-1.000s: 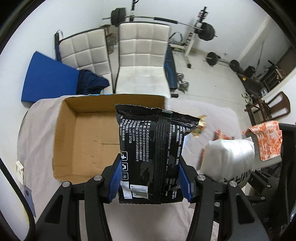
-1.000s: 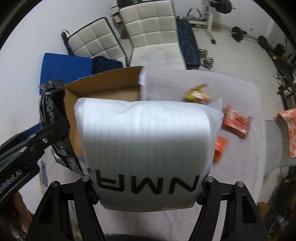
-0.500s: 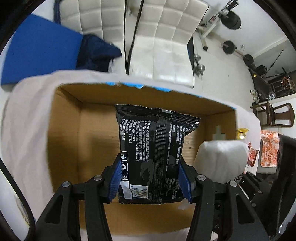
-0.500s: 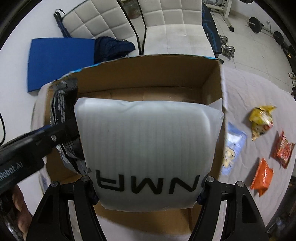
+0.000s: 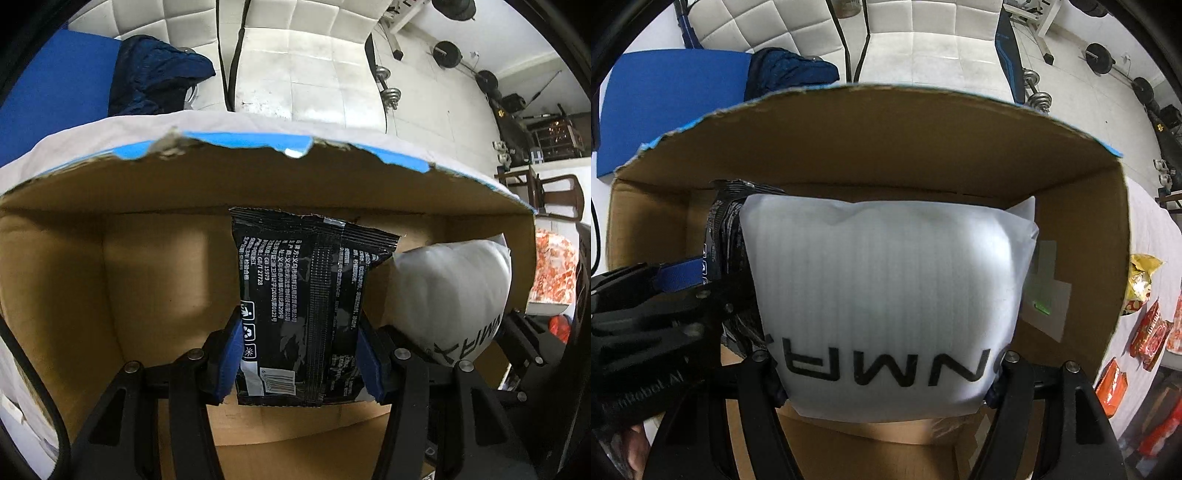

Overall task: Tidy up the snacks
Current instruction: 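Carry the black bag with the left tool while the right tool carries the white pouch into the box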

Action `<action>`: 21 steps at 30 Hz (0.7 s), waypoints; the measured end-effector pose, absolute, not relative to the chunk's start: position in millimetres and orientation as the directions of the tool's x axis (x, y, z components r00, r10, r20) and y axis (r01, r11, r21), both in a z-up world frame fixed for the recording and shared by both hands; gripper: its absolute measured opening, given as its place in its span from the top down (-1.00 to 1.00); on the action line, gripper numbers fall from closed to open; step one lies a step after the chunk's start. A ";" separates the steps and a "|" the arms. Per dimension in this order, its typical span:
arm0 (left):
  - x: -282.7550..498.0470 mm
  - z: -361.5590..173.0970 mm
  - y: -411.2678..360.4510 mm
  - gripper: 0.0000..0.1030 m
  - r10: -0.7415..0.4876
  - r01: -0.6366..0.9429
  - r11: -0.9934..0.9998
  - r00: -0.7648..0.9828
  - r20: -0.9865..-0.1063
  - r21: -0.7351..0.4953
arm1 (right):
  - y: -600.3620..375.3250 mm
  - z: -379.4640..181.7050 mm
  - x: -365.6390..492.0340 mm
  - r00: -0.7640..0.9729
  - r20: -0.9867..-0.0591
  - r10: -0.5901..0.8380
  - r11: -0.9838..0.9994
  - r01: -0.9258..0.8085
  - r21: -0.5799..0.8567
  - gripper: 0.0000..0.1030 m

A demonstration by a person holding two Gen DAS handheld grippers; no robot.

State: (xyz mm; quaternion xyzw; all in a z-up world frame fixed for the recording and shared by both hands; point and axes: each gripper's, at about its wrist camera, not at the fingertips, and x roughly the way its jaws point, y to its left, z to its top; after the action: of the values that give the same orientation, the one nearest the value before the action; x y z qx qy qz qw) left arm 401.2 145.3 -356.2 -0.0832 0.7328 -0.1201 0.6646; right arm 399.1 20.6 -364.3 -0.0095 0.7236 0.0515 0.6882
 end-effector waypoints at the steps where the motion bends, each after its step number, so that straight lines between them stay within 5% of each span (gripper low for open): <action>1: 400.8 -356.7 144.5 -0.04 -0.271 0.037 0.960 -0.106 -0.957 -0.276 | 21.4 -366.1 399.6 -0.055 -0.997 0.054 0.995 -0.083 0.059 -0.49; 15: 387.1 -334.2 150.3 -0.15 -0.227 0.011 0.974 -0.049 -0.973 -0.228 | 34.9 -351.3 389.3 -0.034 -0.999 0.008 0.996 -0.088 0.011 -0.94; 21: 372.2 -310.9 158.0 -0.73 -0.206 0.001 0.979 0.008 -0.979 -0.206 | 28.0 -325.4 370.1 -0.007 -1.000 0.022 0.998 -0.059 0.022 -1.00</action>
State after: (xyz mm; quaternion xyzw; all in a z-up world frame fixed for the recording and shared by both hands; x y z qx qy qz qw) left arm 372.2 158.0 -310.9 -0.0733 0.7004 -0.0731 0.7062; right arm 370.1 28.0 -325.4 -0.0132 0.7090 0.0287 0.7045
